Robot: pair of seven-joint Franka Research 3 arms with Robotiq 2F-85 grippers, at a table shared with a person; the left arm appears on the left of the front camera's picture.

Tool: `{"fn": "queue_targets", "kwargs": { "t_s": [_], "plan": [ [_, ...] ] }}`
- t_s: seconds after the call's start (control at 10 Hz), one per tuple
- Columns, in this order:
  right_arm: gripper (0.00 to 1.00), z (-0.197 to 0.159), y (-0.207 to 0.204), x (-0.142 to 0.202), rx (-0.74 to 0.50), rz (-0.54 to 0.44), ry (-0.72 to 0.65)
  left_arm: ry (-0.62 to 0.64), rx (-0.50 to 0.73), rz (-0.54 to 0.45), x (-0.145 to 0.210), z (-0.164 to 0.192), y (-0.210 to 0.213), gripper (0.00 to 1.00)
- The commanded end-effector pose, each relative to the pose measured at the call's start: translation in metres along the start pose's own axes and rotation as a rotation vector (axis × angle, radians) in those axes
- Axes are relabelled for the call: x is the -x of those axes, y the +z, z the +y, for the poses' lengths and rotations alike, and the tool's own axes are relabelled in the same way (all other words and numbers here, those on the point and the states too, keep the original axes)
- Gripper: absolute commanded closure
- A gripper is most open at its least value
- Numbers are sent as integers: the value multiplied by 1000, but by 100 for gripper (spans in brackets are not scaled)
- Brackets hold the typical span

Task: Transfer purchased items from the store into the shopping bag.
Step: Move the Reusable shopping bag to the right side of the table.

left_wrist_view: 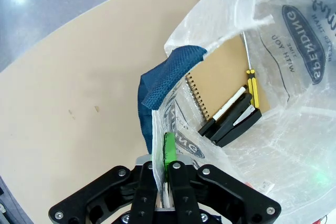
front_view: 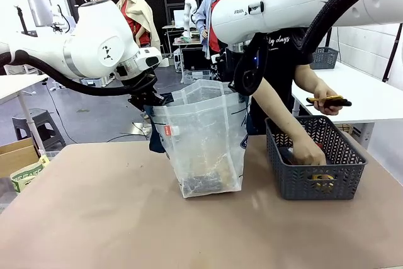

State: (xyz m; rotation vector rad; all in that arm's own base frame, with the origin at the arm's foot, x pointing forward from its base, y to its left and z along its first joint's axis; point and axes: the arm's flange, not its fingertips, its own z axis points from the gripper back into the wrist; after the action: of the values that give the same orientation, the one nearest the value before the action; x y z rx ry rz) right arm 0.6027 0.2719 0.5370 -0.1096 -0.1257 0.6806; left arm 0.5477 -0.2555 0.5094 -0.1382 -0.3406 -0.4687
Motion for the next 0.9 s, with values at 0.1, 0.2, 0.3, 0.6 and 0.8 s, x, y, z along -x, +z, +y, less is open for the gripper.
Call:
{"fn": "queue_targets", "kwargs": {
  "t_s": [0.1,0.2,0.3,0.6,0.8],
  "plan": [
    [100,3,-3,18,32,-82,-26,3,-2,0,0,2,0,100],
    [100,3,-3,20,39,-89,-28,3,-2,0,0,2,0,100],
    [100,2,-3,21,36,-92,-33,3,-2,0,0,2,0,100],
    [100,0,-1,9,22,-66,-13,3,-2,0,0,2,0,100],
    [100,0,-1,9,22,-66,-13,3,-2,0,0,2,0,100]
  ]
}}
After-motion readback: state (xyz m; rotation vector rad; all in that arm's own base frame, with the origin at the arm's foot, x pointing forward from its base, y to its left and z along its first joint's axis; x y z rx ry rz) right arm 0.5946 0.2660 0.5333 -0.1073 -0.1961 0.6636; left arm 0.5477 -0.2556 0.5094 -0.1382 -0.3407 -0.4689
